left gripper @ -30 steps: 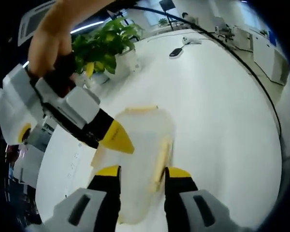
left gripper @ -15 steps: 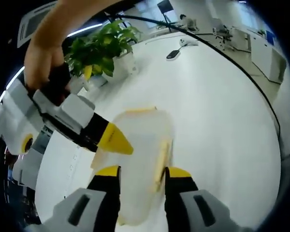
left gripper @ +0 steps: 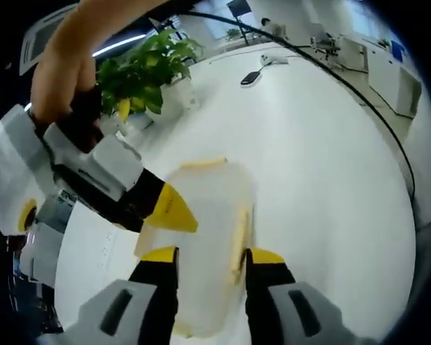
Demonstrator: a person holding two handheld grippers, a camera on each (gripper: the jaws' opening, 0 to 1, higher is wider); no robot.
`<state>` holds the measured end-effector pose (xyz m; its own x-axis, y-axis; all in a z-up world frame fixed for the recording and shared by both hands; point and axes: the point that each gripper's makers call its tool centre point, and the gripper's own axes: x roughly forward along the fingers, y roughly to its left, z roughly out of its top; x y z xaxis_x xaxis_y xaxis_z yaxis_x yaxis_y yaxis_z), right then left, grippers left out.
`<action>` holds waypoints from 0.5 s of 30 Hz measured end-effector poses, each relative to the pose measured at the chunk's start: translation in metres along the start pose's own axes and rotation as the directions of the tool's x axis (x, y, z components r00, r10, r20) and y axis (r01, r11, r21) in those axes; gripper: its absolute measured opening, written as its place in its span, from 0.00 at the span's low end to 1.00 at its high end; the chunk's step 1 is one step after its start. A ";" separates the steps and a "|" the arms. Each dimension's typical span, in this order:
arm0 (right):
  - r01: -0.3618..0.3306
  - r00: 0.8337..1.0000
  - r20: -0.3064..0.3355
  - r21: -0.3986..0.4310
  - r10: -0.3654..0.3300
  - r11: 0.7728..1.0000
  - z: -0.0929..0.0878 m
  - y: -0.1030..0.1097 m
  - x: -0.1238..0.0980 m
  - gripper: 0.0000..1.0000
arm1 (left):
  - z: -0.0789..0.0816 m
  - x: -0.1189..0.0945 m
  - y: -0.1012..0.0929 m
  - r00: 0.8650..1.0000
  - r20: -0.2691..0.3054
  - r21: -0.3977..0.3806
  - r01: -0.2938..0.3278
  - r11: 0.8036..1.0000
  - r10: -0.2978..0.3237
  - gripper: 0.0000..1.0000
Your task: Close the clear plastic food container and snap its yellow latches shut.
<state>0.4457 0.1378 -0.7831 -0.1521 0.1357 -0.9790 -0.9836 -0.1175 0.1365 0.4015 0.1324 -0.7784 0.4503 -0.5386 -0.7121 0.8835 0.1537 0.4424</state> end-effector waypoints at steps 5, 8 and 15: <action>0.106 0.994 0.035 0.028 -0.107 0.994 0.000 -0.001 -0.007 0.42 | -0.001 -0.001 0.000 1.000 0.001 0.038 -0.001 0.999 0.001 0.30; 0.196 0.976 0.095 0.018 -0.197 0.980 0.002 0.006 -0.012 0.41 | 0.000 -0.002 0.001 1.000 0.004 0.030 0.007 1.000 -0.007 0.31; 0.334 0.857 0.348 0.188 -0.381 0.924 -0.003 0.011 -0.041 0.57 | 0.003 -0.028 0.025 0.994 0.055 -0.055 -0.095 0.994 0.098 0.55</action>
<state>0.4413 0.1281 -0.7420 0.2108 0.5030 -0.8382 -0.9774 0.1220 -0.1726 0.4104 0.1488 -0.7460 0.5268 -0.5659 -0.6342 0.8426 0.2494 0.4773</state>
